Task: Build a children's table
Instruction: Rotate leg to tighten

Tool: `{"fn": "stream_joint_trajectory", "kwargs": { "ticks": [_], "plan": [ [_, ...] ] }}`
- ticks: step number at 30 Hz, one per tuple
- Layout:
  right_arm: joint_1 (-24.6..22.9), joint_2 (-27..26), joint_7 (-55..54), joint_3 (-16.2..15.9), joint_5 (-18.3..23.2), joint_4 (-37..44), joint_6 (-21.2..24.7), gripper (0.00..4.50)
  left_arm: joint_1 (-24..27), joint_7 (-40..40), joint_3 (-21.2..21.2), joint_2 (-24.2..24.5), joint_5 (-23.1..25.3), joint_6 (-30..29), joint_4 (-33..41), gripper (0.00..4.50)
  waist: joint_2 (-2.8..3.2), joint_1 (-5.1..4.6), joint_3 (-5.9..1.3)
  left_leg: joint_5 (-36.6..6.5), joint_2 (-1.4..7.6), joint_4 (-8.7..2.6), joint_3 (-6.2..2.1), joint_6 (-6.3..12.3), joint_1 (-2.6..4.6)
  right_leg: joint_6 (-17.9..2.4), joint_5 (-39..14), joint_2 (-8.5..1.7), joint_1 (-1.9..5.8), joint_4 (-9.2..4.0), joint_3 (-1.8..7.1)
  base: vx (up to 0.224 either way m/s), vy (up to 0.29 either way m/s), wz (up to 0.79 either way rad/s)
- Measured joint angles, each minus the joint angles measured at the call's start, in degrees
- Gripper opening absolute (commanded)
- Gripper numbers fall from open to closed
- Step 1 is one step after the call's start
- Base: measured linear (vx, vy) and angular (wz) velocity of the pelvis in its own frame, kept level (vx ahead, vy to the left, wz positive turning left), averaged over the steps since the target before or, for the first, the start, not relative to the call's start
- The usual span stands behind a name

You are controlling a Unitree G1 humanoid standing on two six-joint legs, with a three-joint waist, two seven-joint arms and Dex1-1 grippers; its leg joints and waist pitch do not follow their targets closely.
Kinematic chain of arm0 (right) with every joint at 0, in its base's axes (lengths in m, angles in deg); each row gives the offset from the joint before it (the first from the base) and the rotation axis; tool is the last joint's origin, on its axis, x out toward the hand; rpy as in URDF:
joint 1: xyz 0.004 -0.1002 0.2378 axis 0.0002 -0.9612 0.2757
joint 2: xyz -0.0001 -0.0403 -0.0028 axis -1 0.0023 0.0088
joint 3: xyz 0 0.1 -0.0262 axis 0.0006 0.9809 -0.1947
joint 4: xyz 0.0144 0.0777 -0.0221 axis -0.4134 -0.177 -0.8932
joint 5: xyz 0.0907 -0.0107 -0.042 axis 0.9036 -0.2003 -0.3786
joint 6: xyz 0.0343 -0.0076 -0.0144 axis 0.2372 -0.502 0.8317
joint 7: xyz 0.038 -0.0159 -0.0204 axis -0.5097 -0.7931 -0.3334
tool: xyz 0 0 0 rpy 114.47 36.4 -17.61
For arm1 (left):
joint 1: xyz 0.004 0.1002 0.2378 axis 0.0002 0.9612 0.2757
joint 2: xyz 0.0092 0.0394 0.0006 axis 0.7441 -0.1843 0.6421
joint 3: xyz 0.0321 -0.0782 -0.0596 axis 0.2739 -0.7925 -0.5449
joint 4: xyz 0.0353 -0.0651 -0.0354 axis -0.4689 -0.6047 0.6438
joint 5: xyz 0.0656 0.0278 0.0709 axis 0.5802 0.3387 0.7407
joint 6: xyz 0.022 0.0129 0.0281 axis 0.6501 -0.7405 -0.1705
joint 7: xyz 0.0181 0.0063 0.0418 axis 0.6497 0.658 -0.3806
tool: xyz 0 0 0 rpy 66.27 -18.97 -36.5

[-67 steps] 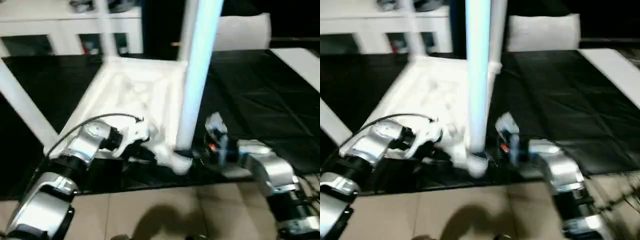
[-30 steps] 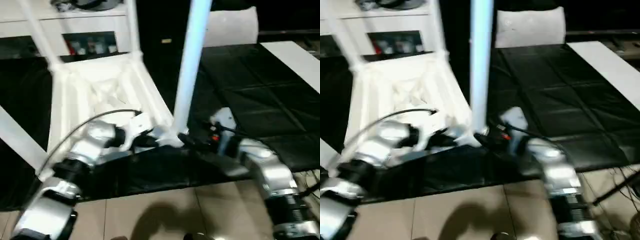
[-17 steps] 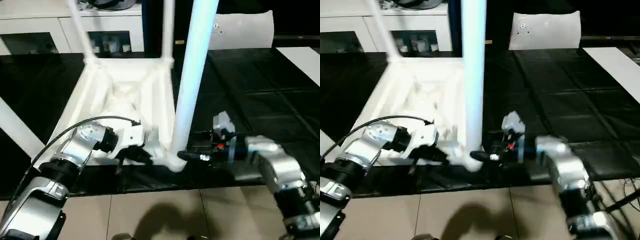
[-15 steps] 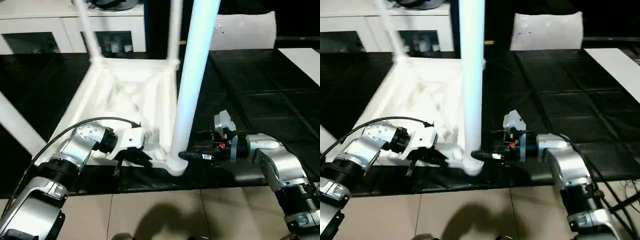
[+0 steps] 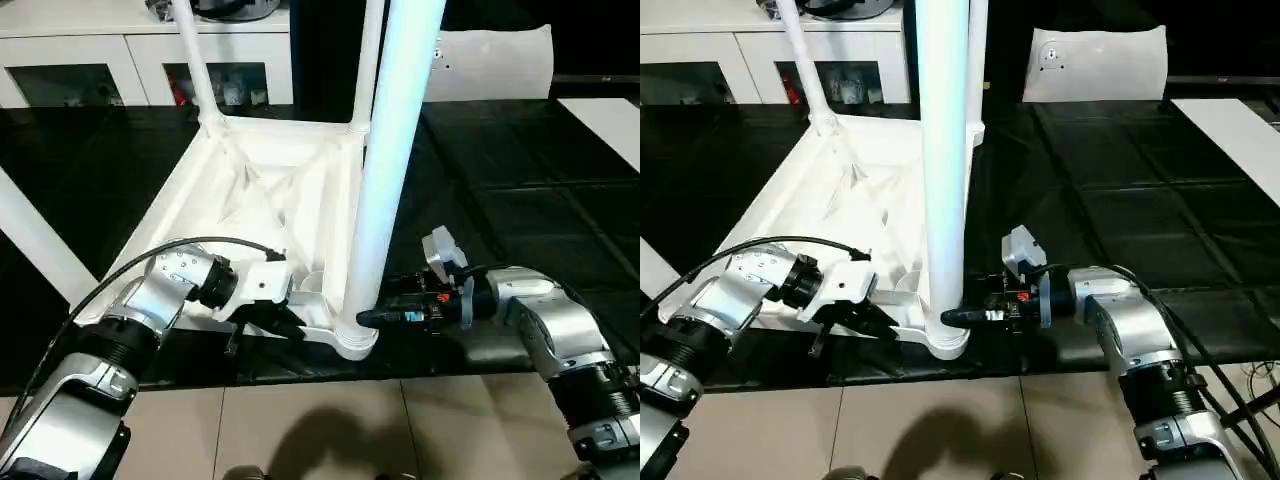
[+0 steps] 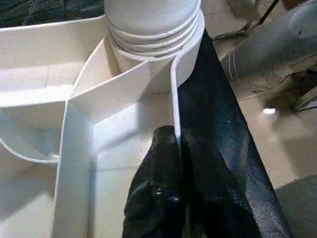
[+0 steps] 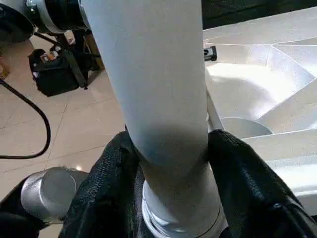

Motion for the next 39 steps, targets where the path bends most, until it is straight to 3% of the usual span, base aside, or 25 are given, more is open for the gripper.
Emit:
{"fn": "stream_joint_trajectory", "kwargs": {
  "ticks": [9, 13, 15, 17, 20, 21, 22, 23, 24, 25, 26, 27, 30, 31, 32, 33, 39],
  "plan": [
    [-0.78, -0.58, -0.69, 0.35, 0.09, 0.96, 1.07, 1.89, 0.02, -0.14, -0.14, -0.21, -0.05, -0.54, -0.05, 0.0, -0.13, 0.02, -0.05, 0.0, 0.0, 0.0, 0.0, -0.01, 0.03, 0.02, -0.02, 0.02, 0.01, 0.02, 0.0, 0.0, 0.0, 0.0],
    [-5.47, -2.51, -7.7, 2.12, 0.05, 5.97, 2.24, 1.89, 0.01, -3.22, -1.44, -1.94, 0.23, -6.05, 0.08, 0.0, -0.07, 0.26, -0.12, 0.02, 0.0, 0.04, 0.01, -0.02, 0.22, 0.14, -0.09, -0.02, 0.22, 0.03, 0.0, 0.0, 0.0, 0.0],
    [-6.4, -3.85, -12.46, 2.85, -1.36, 6.96, 1.96, 1.89, -0.01, -6.22, -2.22, -3.0, 0.94, -9.33, -0.04, 0.0, 0.05, -0.21, -0.19, 0.05, -0.14, 0.06, 0.05, -0.02, 0.51, 0.17, -0.1, -0.02, 0.42, 0.02, 0.16, 0.0, 0.0, 0.0],
    [-6.55, -5.55, -18.61, 3.21, -3.66, 7.08, 1.92, 1.88, -0.06, -10.19, -2.86, -4.29, 1.58, -12.18, -0.54, 0.0, 0.05, -1.06, -0.19, 0.05, -0.26, 0.06, 0.06, -0.03, 1.07, 0.32, -0.19, -0.02, 0.87, -0.21, 0.05, -0.028, 0.006, -0.02],
    [-5.89, -9.77, -29.09, 4.83, -7.04, 6.32, 2.51, 1.87, -1.08, -16.76, -3.99, -7.13, 2.81, -16.01, -2.0, 0.0, 0.42, -3.26, -0.26, 0.04, -0.24, 0.16, -0.4, -0.02, 1.07, 0.37, -0.22, -0.07, 1.15, -1.4, -0.98, -0.024, 0.007, -0.03],
    [-5.0, -12.08, -33.16, 5.88, -7.69, 5.38, 3.59, 1.86, -1.54, -19.53, -4.59, -8.4, 2.94, -17.31, -2.9, 0.0, 0.67, -4.12, -0.2, 0.04, -0.2, 0.14, -0.71, -0.01, 1.0, 0.38, -0.22, -0.12, 1.43, -2.15, -1.65, -0.068, 0.045, -0.14],
    [-3.78, -14.14, -37.67, 6.68, -8.99, 4.2, 4.36, 1.86, -2.3, -22.92, -4.84, -9.72, 3.35, -18.72, -3.84, 0.0, 1.15, -5.35, 0.02, 0.03, 0.11, 0.16, -1.25, 0.01, 0.94, 0.38, -0.22, -0.13, 2.07, -3.51, -3.04, -0.068, 0.045, -0.14],
    [-2.82, -15.55, -41.01, 7.24, -9.58, 3.31, 5.18, 1.86, -2.54, -25.2, -5.45, -10.97, 3.34, -19.9, -4.49, 0.0, 2.0, -6.17, 0.38, 0.01, 0.84, 0.13, -1.8, 0.03, 0.92, 0.41, -0.26, -0.15, 3.12, -4.54, -4.22, -0.095, 0.023, -0.13],
    [-1.69, -17.1, -44.63, 7.77, -10.31, 2.26, 5.63, 1.86, -3.04, -28.04, -6.03, -12.27, 3.38, -21.2, -5.09, 0.0, 2.2, -6.16, 0.71, 0.01, 1.32, 0.11, -1.99, 0.03, 0.71, 0.28, -1.62, -0.23, 3.05, -2.7, -4.24, -0.058, -0.002, -0.05],
    [-0.81, -18.2, -48.27, 8.36, -11.19, 1.15, 5.71, 1.86, -3.81, -31.07, -6.36, -14.02, 3.57, -22.53, -6.03, 0.0, 1.82, -6.25, 0.85, 0.02, 1.17, 0.36, -1.44, 0.03, 0.69, -0.65, -3.48, -0.59, 2.99, 1.56, -2.64, -0.083, -0.008, 0.05],
    [0.44, -18.58, -51.1, 8.58, -11.87, 0.28, 6.03, 1.86, -4.01, -34.11, -6.8, -15.42, 3.88, -23.23, -6.03, 0.0, -0.34, -5.49, 0.4, 0.03, 0.62, 0.64, 0.08, 0.01, 1.24, 1.92, -5.23, -1.17, 3.6, 4.05, -0.21, 0.022, -0.059, 0.01],
    [1.81, -19.82, -53.65, 8.79, -12.09, -1.14, 5.97, 1.86, -4.05, -36.06, -7.73, -15.96, 3.9, -23.71, -6.06, 0.0, -0.45, -4.91, 0.54, -0.03, -0.43, 0.57, -0.02, -0.04, 1.45, 1.79, -5.34, -1.29, 2.69, 4.61, 0.37, 0.016, -0.079, -0.17],
    [4.19, -21.95, -59.51, 9.63, -13.12, -3.2, 5.93, 1.86, -4.77, -40.36, -8.19, -18.11, 4.23, -24.84, -6.24, 0.0, 0.53, -3.7, -0.1, 0.64, -0.81, 0.07, -1.87, -0.4, -0.1, 1.29, -5.23, -0.76, 1.65, 4.27, -0.22, 0.021, -0.038, -0.19],
    [4.38, -22.02, -60.28, 9.92, -13.27, -3.45, 5.74, 1.86, -4.78, -41.23, -8.4, -18.8, 4.18, -24.84, -6.24, 0.0, 0.53, -3.67, -0.17, 1.27, -0.51, 0.03, -1.9, -0.5, -0.33, 1.07, -4.62, -0.24, 1.62, 3.99, -0.07, 0.0, 0.0, 0.0],
    [4.82, -22.49, -60.97, 10.2, -13.57, -4.02, 5.17, 2.42, -4.83, -41.91, -8.64, -18.84, 4.18, -24.82, -6.24, 0.0, 0.52, -3.65, -0.19, 1.27, -0.33, -0.06, -1.91, -0.5, -0.48, 0.9, -4.28, 0.13, 1.63, 3.49, 0.06, 0.0, 0.0, 0.0],
    [5.18, -22.97, -61.72, 10.34, -14.0, -4.64, 4.36, 2.56, -5.05, -42.39, -8.67, -18.78, 4.21, -24.81, -6.24, 0.0, 0.47, -3.67, -0.19, 1.29, -0.32, -0.23, -1.91, -0.52, -0.62, 0.5, -3.92, 0.17, 1.52, 3.27, 0.04, 0.0, 0.0, 0.0],
    [2.62, -22.98, -59.77, 9.94, -13.93, -5.13, 0.49, 3.0, -5.39, -41.4, -8.28, -17.27, 4.25, -23.27, -6.19, 0.0, 0.45, -3.85, -0.16, 1.26, -0.29, -0.36, -1.66, -0.4, -1.1, 0.36, -3.46, 0.19, 1.13, 2.59, 0.08, 0.0, 0.0, 0.0]
  ]
}}
